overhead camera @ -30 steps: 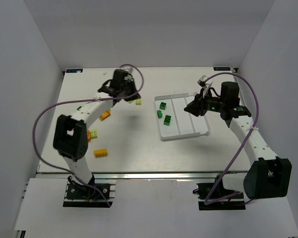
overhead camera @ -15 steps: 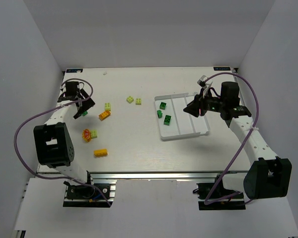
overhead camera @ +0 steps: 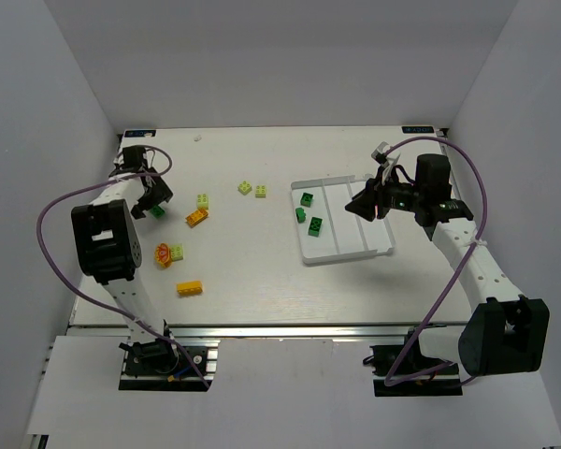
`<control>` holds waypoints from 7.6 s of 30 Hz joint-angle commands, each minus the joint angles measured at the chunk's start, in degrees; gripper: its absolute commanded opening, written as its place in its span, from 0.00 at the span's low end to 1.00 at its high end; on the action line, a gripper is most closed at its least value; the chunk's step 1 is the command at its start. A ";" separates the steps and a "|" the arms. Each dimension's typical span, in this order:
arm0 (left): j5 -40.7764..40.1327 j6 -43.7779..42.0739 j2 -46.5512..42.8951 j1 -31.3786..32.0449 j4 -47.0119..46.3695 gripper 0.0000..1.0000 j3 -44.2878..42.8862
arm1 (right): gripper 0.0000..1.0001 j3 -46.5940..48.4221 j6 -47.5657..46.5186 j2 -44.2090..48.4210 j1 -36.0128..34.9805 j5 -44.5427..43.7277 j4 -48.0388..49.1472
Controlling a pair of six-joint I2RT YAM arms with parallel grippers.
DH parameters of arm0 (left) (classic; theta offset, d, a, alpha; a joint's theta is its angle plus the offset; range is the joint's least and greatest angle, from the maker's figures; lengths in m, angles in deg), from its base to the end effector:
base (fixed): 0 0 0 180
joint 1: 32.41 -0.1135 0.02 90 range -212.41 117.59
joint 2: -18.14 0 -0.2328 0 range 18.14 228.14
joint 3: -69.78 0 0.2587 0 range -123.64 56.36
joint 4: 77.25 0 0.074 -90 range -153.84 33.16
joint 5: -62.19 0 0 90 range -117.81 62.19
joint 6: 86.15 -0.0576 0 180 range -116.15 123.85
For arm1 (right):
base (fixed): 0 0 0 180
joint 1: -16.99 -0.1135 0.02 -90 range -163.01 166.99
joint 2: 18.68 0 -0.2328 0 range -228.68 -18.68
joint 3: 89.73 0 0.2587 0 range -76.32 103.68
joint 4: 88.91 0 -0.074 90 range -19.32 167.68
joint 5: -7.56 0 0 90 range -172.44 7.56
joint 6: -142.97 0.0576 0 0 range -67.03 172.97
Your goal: Sort the legos into containers by color
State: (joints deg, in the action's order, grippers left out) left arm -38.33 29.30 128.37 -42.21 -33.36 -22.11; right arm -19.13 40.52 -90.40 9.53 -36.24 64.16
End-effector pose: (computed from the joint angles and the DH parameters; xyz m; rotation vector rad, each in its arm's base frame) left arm 0.3992 0.0796 0.1350 -0.8545 2.4918 0.1516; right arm 0.2981 0.0810 0.2759 -0.8151 1.8039 0.7671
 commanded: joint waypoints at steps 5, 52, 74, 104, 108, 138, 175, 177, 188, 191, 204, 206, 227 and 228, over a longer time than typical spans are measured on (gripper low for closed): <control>-0.46 -2.16 2.70 -1.36 -0.33 0.84 -2.82 | 0.47 -0.24 -0.65 0.62 0.34 -0.93 0.86; 39.89 6.54 -0.47 39.33 -21.08 0.16 -5.10 | 0.00 -0.41 -1.35 -0.17 0.17 -2.51 0.95; 25.03 4.61 6.84 47.16 -9.39 0.71 -19.17 | 0.39 -0.59 -1.88 -1.05 0.17 -3.04 0.86; -27.53 -7.17 -67.08 42.59 -3.85 0.78 32.51 | 0.89 44.72 -35.80 -49.90 -25.84 -17.72 -5.89; -30.17 -7.96 -67.87 42.59 -3.59 0.79 32.60 | 0.89 54.51 -36.16 -57.29 -26.28 -17.89 -8.28; -27.88 -9.46 -67.78 42.59 -4.64 0.79 32.95 | 0.76 65.50 -35.10 -73.73 -26.90 -15.00 0.60; -18.83 -10.86 -66.82 42.59 -6.66 0.79 33.48 | 0.15 21.49 -7.15 -27.25 -12.59 -22.36 -0.81; -17.87 -10.78 -66.73 42.59 -6.84 0.79 33.48 | 0.16 18.33 -7.68 -25.75 -11.79 -23.34 -0.63; -8.29 -11.56 -63.13 42.59 -9.65 0.81 34.62 | 0.56 17.51 -7.07 -33.30 -7.57 -26.95 -0.37; -6.01 -11.39 -61.99 42.59 -10.26 0.81 34.71 | 0.61 19.01 -6.89 -34.97 -7.13 -26.86 0.07; -3.45 -5.68 -32.84 41.19 -12.47 0.29 20.40 | 0.00 8.13 4.85 -8.29 -5.63 -19.29 5.25; -3.10 -4.63 -23.17 39.87 -11.76 0.31 13.90 | 0.15 4.43 12.00 -0.11 -4.93 -20.88 5.26; 1.12 4.86 15.53 30.55 1.25 0.81 -24.17 | 0.86 -10.69 4.54 20.92 -1.06 3.28 7.54; 1.73 5.22 16.15 30.55 1.25 0.81 -24.61 | 0.86 -11.04 4.71 21.44 -1.06 3.98 7.80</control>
State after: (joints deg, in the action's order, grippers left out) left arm -38.92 31.49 144.09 -10.82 -33.78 -44.12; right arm -29.60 45.92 -70.51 8.00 -34.78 69.15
